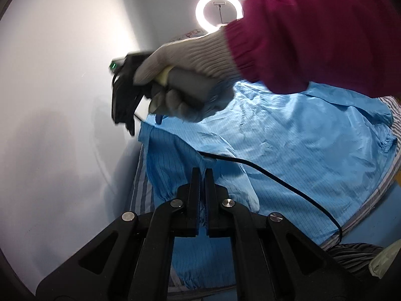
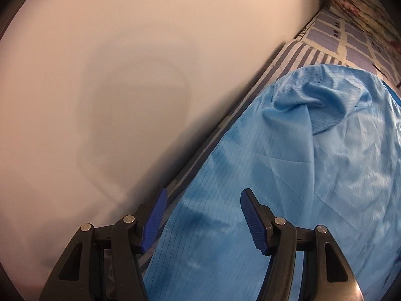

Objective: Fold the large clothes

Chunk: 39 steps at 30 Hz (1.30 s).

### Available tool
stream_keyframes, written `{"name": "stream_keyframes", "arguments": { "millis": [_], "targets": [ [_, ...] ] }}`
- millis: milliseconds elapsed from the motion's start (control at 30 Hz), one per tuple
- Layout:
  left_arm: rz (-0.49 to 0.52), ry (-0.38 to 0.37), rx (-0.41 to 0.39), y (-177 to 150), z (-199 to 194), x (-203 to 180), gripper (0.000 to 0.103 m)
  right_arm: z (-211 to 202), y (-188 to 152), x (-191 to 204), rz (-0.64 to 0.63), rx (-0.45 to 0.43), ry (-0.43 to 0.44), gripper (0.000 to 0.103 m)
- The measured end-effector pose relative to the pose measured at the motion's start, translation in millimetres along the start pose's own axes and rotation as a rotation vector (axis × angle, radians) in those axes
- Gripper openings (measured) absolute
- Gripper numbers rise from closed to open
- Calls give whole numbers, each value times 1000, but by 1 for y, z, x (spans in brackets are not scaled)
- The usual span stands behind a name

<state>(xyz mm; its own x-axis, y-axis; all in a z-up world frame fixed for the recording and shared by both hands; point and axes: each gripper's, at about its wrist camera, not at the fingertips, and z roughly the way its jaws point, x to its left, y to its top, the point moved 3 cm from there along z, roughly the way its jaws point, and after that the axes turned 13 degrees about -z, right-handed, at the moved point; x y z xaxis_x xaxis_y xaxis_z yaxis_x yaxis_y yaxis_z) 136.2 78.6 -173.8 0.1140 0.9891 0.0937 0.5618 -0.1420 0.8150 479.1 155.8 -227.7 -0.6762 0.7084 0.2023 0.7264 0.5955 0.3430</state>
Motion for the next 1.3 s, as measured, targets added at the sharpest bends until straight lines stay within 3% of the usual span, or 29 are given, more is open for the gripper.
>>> {"name": "stream_keyframes", "arguments": {
  "millis": [133,233,300,367,600,767,867,967,1100,1233,1300],
  "targets": [
    [20,-3,1,-2,2,-4,0,12,4,8,-35,43,-35,55],
    [33,-2,2,-5,5,-8,0,18,2,10,-50,68,-38,38],
    [34,0,4,-6,5,-8,0,16,0,9,-50,69,-35,12],
    [41,14,0,-7,5,-7,0,10,-3,2,-25,48,-33,0],
    [72,52,-30,-7,-2,-3,0,-50,-22,-49,98,-124,4,0],
    [125,51,-58,-10,-12,-14,0,-110,-86,-101,226,-254,28,0],
    [167,34,-62,-14,-15,-28,0,-125,-134,-132,325,-291,30,0],
    [205,14,-55,-19,-17,-41,0,-125,-181,-155,399,-292,12,0],
    [261,-7,-31,-28,-18,-55,1,-112,-236,-170,498,-267,57,0],
    [279,-26,12,-40,-23,-61,13,-72,-274,-170,526,-145,92,0],
    [273,-36,25,-44,-29,-59,29,-58,-280,-160,489,-90,86,0]
  ]
}}
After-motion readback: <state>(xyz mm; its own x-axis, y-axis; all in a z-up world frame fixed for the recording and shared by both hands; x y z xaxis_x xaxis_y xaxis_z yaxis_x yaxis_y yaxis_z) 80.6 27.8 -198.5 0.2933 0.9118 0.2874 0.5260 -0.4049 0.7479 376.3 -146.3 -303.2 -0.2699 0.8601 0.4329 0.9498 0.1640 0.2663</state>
